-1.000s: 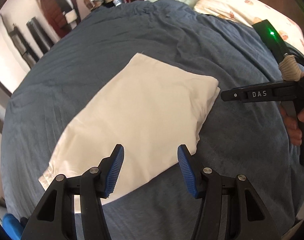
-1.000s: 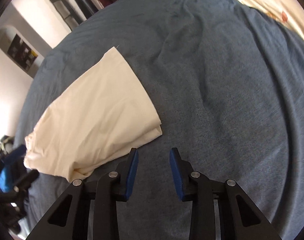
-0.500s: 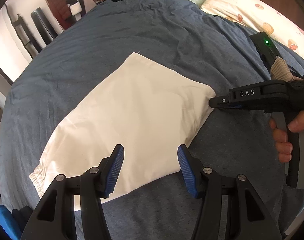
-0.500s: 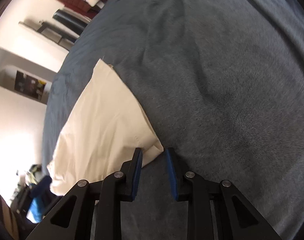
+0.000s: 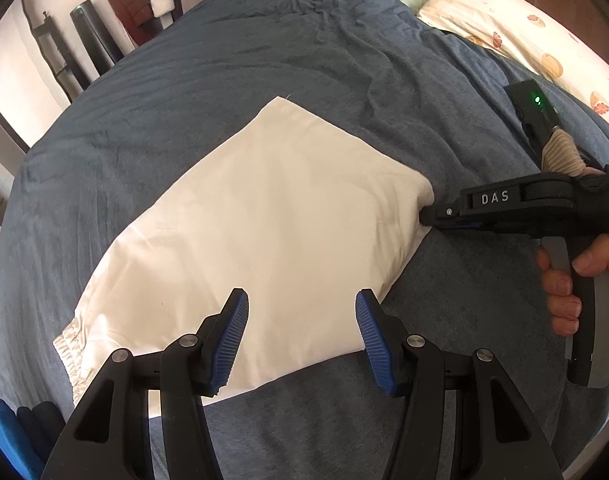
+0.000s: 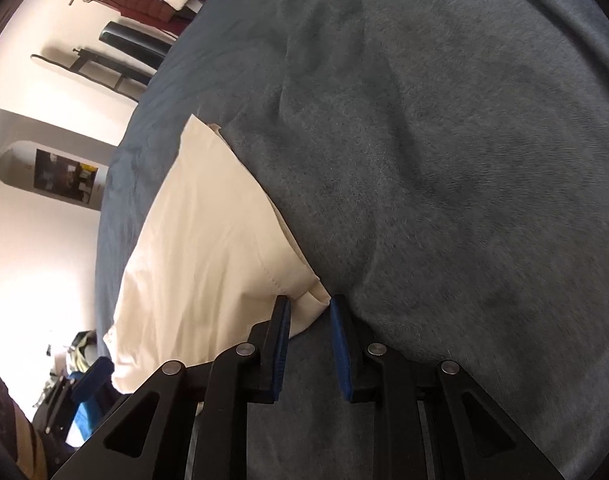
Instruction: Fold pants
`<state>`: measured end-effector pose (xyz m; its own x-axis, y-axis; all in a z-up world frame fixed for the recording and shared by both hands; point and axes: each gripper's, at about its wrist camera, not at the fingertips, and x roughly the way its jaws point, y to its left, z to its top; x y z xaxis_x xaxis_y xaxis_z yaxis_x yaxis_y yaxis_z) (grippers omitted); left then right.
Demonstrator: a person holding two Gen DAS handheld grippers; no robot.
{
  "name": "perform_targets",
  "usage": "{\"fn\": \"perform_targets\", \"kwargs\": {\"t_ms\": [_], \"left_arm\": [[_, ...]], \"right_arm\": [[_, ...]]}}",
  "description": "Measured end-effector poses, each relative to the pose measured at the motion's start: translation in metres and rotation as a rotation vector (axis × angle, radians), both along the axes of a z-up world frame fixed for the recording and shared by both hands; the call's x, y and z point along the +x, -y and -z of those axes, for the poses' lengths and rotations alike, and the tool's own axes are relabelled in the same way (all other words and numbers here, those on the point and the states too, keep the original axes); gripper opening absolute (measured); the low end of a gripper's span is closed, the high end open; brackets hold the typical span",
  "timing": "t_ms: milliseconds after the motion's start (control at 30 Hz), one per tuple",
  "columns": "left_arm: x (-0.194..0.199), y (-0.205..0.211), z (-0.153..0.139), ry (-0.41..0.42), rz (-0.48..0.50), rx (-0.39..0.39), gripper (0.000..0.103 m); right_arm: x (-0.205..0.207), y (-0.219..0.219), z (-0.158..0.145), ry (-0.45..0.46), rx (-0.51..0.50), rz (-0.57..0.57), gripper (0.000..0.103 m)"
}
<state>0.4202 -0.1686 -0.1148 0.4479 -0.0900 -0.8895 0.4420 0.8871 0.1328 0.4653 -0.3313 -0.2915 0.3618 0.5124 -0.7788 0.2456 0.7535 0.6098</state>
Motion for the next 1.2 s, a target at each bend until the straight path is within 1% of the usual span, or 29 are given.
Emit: {"fn": "perform_targets", "kwargs": {"t_ms": [200,267,333,433,533,600,667,700,767,900,967,1067,1200], "left_arm": [[0.000,0.002,0.000,0.003,0.005,-0.002,0.055],[0.000,0.002,0.000,0.004,0.003,-0.001,0.055],[0.001,0.001,0.001,0.005,-0.002,-0.001,0.055],[0.002,0.000,0.002,0.000,-0.007,-0.001,0.055],[0.002,-0.001,0.001,0.003,-0.009,0.004,0.055],[0.002,-0.001,0.001,0.003,-0.010,-0.001,0.055],[0.002,0.000,0.001,-0.001,-0.008,-0.006,0.055],[0.003,0.001,0.001,-0.003,-0.006,-0.007,0.055],[0.002,0.004,0.002,-0.017,0.004,-0.025,0.055],[-0.005,0.016,0.000,-0.018,0.033,-0.044,0.055],[-0.009,0.022,0.001,-0.013,0.046,-0.035,0.055],[-0.012,0.024,0.003,-0.009,0.050,-0.018,0.055],[-0.013,0.018,0.005,-0.006,0.032,0.009,0.055]], "right_arm": [[-0.006,0.006,0.006,-0.025,0.067,0.030,0.021],[-0.006,0.006,0.009,-0.027,0.072,0.038,0.020],[-0.004,0.005,0.012,-0.037,0.088,0.053,0.011],[-0.006,0.008,0.008,-0.030,0.075,0.059,0.004],[-0.010,0.013,-0.011,0.007,0.034,0.082,0.003],[-0.014,0.014,-0.031,0.057,-0.006,0.095,0.002],[-0.014,0.013,-0.049,0.098,-0.055,0.094,0.002],[-0.013,0.011,-0.059,0.120,-0.104,0.085,0.002],[-0.012,0.012,-0.069,0.138,-0.153,0.074,0.002],[-0.011,0.022,-0.070,0.124,-0.200,0.085,0.002],[-0.012,0.027,-0.067,0.109,-0.242,0.090,0.002],[-0.009,0.033,-0.057,0.075,-0.267,0.100,0.002],[-0.009,0.031,-0.048,0.066,-0.336,0.070,0.002]]}}
